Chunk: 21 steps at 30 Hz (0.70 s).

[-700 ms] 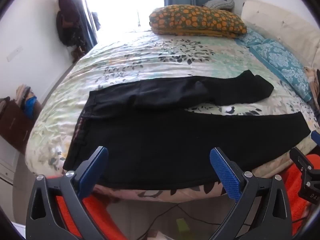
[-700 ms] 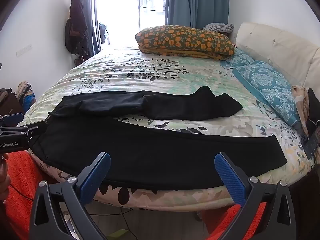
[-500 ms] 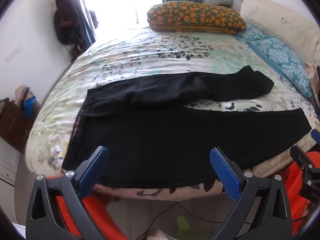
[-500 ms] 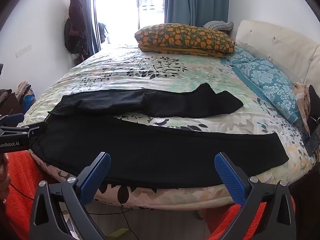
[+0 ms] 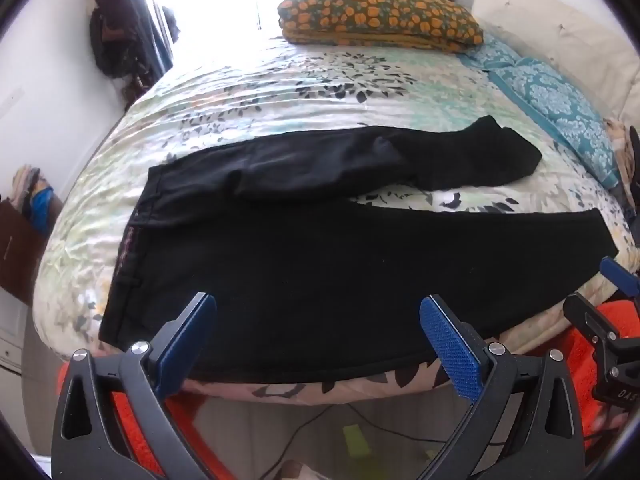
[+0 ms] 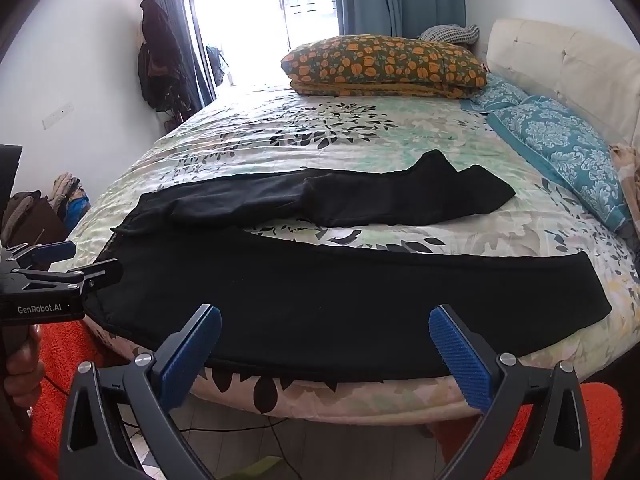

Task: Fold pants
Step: 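Move both open tools over the black pants on the bed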

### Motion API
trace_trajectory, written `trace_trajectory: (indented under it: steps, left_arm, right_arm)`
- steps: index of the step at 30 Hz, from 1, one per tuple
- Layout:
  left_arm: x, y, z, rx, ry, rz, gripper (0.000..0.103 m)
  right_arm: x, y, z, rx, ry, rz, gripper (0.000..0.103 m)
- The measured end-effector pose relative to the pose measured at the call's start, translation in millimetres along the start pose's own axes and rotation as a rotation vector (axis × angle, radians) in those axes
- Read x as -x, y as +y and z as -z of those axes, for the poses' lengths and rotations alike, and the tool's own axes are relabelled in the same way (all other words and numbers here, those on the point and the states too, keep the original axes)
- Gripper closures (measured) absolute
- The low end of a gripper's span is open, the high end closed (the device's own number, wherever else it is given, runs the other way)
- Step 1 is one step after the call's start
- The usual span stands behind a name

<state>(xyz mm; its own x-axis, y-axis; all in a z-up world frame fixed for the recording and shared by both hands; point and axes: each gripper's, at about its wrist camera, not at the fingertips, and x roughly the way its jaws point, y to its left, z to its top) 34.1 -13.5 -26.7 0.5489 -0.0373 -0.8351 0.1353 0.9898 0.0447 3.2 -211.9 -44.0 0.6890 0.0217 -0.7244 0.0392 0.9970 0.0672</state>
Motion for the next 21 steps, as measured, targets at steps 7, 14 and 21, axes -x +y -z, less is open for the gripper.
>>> trace_trajectory:
  steps: [7, 14, 21]
  left_arm:
    - [-38.3, 6.4, -49.3, 0.006, -0.034, -0.060, 0.001]
    - [-79.1, 26.6, -68.5, 0.114, 0.035, -0.037, 0.001]
    - [-105.3, 24.7, -52.1, 0.086, 0.112, -0.095, 0.001]
  right_arm:
    - [-56.5, -98.8, -57.8, -0.036, 0.028, 0.007, 0.000]
    - [-186.5, -297.6, -178.5, -0.083, 0.171, 0.211, 0.000]
    - [-328.7, -334.3, -234.8, 0.048, 0.425, 0.161, 0.001]
